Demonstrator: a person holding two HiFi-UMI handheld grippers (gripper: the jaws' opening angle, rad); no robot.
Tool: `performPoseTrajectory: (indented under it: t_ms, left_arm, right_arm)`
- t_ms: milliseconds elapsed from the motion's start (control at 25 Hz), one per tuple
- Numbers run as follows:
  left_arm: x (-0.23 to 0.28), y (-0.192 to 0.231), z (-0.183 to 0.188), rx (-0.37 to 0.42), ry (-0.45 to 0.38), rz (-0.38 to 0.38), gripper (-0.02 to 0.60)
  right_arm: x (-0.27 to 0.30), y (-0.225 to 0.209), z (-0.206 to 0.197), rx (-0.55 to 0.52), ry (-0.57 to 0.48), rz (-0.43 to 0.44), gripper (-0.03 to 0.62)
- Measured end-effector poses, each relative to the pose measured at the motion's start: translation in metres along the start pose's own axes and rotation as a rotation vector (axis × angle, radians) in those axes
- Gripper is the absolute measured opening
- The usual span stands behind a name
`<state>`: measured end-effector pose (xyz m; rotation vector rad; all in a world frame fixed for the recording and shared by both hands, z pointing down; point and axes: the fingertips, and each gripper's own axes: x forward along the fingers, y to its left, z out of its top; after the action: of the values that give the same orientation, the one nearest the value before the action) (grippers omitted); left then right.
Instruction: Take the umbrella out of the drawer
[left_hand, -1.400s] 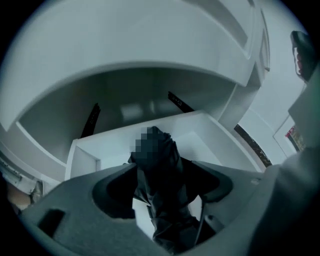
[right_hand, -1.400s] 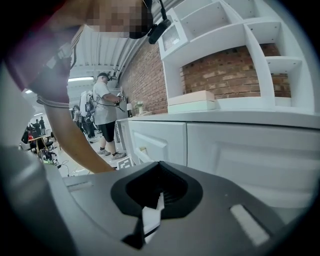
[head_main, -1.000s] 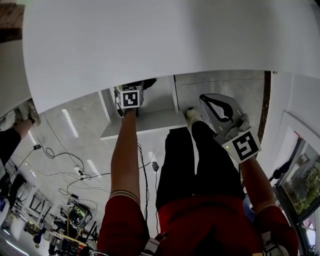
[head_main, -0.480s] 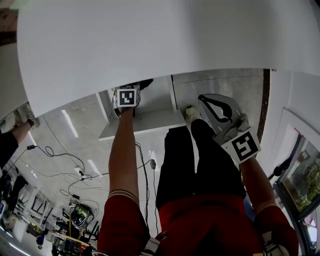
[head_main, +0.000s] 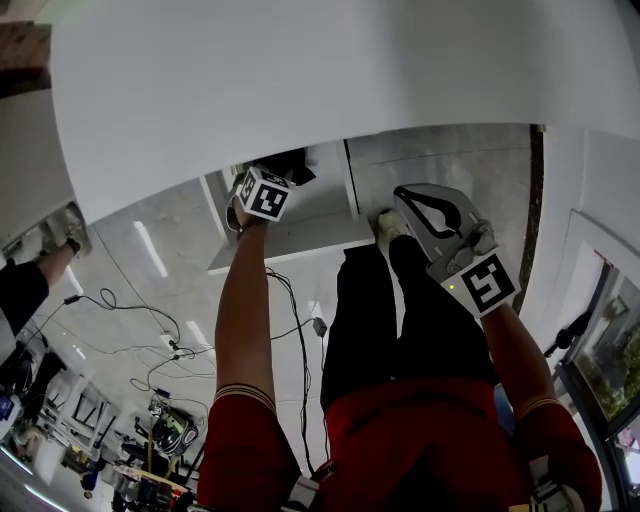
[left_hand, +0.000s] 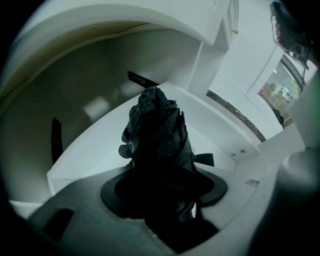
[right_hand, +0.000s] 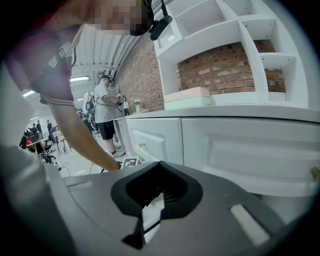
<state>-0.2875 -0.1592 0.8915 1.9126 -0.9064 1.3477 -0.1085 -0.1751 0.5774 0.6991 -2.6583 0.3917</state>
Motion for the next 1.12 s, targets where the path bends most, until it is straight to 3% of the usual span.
performPoseTrajectory:
  t_ms: [240,600,800,1120]
  left_arm:
    - [-0.04,-0.026,0.007,0.214,0.008,-0.064,0.244]
    - [-0.102,-0.054,0.021,0.401,-0.044,-0.096,0.244]
    - [-0.153,-0.071,0.034,0.441,-0.108,-0.083,0.244]
    - [-0.247,-0.101,0.064,0.417,-0.27,-0.021,0.244]
  right_arm:
    - [-0.012,0.008,0.023,-0.008,-0.015,0.003,0.012]
    - [-0.02,0.018,0.055,-0.02,-0.051,0.015,0.012]
    - [-0.029,0.029,0.081,-0.043,-0.061,0.025,0.012]
    - [-0.056,0.04,0.125,-0.074,-0.105,0.028,0.012]
